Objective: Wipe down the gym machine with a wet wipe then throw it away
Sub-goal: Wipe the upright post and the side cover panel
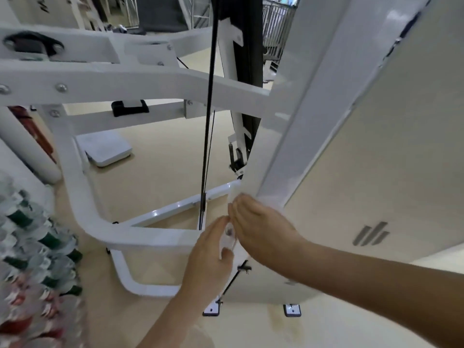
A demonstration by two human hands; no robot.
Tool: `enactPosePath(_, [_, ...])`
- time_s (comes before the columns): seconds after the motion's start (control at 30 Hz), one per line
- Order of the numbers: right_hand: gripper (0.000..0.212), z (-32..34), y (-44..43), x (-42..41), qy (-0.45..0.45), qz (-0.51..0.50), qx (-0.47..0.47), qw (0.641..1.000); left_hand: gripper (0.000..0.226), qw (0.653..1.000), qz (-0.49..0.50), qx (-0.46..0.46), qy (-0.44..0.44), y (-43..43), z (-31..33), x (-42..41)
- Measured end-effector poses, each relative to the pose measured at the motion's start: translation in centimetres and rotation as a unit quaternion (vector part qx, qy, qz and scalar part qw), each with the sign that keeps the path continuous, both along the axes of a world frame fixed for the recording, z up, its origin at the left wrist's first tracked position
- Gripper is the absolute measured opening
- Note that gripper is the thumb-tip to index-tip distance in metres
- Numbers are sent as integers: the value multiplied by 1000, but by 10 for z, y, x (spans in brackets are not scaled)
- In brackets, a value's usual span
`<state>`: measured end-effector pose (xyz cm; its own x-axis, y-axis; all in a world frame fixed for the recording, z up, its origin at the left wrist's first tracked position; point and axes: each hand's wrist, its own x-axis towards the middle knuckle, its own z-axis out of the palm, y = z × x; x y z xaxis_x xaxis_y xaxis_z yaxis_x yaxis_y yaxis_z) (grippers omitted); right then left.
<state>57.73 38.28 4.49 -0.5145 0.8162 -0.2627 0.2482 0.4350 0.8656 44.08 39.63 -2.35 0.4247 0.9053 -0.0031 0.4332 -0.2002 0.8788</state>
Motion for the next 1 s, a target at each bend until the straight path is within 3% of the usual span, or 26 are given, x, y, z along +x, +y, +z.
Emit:
enactPosePath(0.13, [56,53,5,37,145,83,191,967,74,994,-4,57,-89,-13,42,26])
enactPosePath(0.2, [63,62,3,54,200,103,220,949,71,990,10,76,-122,-21,45,25])
enactPosePath(0.37, [61,50,-5,79,278,160,167,932,48,977,23,97,-191,-29,77,17])
enactPosePath(0.53, [59,30,-15,94,325,164,111,925,56,977,-57,8,-204,-29,96,34])
enactPosePath(0.7, [44,36,-30,87,478,194,124,848,65,969,-45,-27,-241,-7,98,53])
enactPosePath(0.83, [31,2,-31,82,539,163,189,804,55,975,8,-59,-212,-9,50,61])
enactPosePath(0.9, [29,-21,-30,77,558,116,203,796,48,985,76,-52,-147,-20,22,61])
enactPosePath(1.0, [18,-48,-31,52,600,24,147,786,43,989,139,9,-52,-25,-11,54])
